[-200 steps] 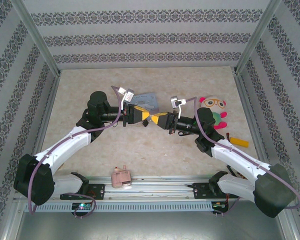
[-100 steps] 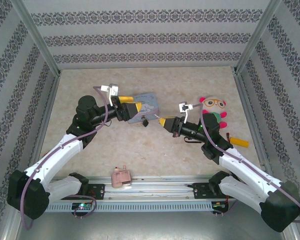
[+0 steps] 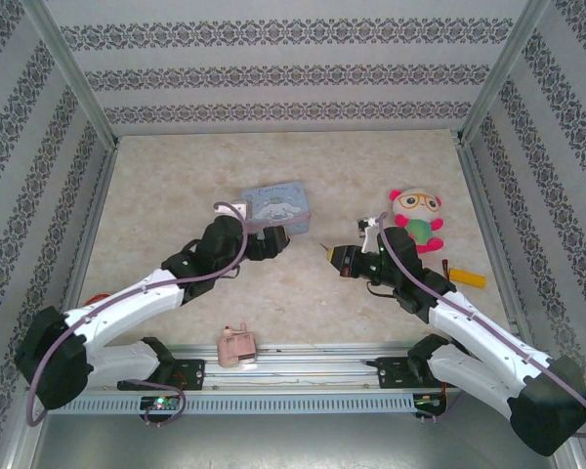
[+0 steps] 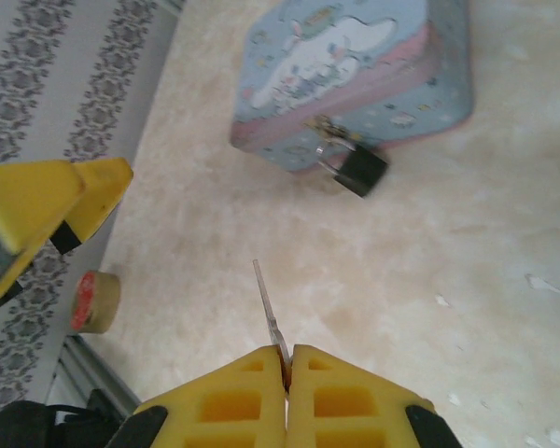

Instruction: Unlock a padlock with a key

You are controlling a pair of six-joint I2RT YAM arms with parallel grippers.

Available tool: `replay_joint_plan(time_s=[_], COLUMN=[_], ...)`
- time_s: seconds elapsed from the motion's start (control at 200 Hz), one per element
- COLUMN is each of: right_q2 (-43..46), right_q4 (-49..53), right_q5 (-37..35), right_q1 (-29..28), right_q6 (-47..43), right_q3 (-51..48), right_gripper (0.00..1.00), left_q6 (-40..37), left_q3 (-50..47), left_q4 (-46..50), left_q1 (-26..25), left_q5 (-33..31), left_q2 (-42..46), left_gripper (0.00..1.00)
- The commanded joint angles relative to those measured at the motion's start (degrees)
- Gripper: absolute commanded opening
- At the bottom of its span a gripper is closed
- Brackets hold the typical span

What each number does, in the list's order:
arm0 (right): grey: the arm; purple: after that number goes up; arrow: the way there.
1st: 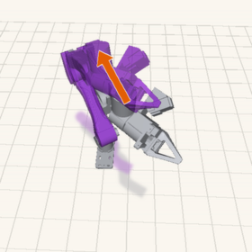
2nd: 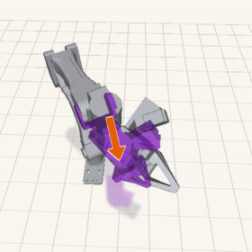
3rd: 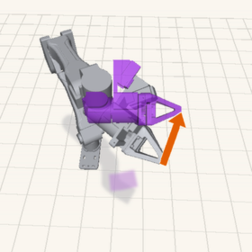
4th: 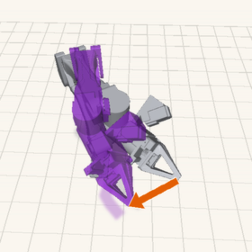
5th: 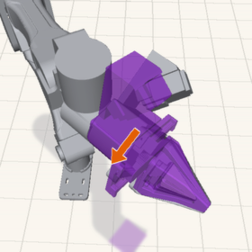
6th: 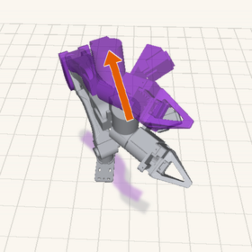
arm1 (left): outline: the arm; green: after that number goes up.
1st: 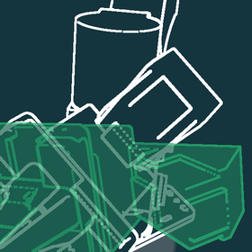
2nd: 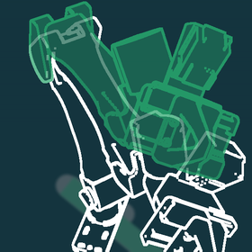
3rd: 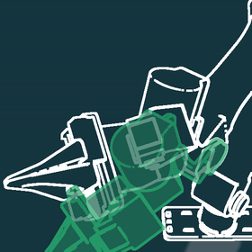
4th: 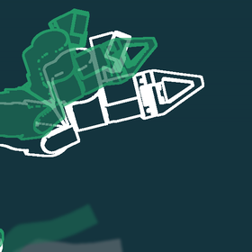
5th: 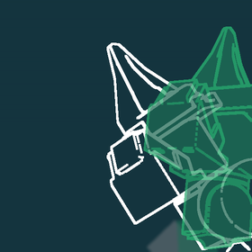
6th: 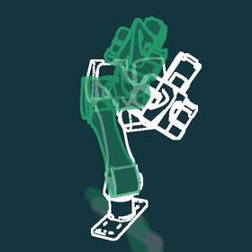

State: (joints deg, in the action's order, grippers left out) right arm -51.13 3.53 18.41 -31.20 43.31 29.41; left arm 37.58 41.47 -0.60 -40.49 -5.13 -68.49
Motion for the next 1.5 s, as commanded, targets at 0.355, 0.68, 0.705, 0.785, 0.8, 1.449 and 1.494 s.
replay_joint_plan(time_s=[0.355, 0.68, 0.705, 0.785, 0.8, 1.449, 1.494], right_q2=[-0.63, -0.46, -0.37, -0.37, -0.37, -3.98, -4.11], right_q4=[1.58, 0.66, 0.52, 0.21, 0.15, -2.83, -2.80], right_q5=[-0.96, 1.96, 2.06, 2.45, 2.54, 4.61, 4.69], right_q1=[5.98, 10.34, 10.56, 11.29, 11.44, 12.47, 12.43], right_q6=[-1.24, -2.34, -2.35, -2.61, -2.68, -2.97, -2.97], right_q3=[-2.45, -2.95, -2.95, -2.88, -2.81, -1.53, -1.35], right_gripper=[0.00, 0.00, 0.00, 0.00, 0.00, 0.00, 0.00], left_q6=[8.76, 11.92, 11.97, 13.63, 13.75, 10.13, 10.06], left_q3=[4.48, 16.58, 17.13, 18.99, 19.33, 25.02, 24.19], left_q4=[0.23, 8.91, 9.03, 11.07, 11.48, 21.34, 21.52], left_q1=[-3.54, -4.55, -4.60, -4.68, -4.69, -4.43, -4.42], left_q5=[-10.17, -16.19, -16.62, -18.60, -18.78, -27.04, -26.63], left_q2=[-20.11, -33.09, -33.77, -35.87, -36.27, -40.83, -39.99], left_gripper=[0.89, 0.89, 0.89, 0.87, 0.87, 0.71, 0.70])
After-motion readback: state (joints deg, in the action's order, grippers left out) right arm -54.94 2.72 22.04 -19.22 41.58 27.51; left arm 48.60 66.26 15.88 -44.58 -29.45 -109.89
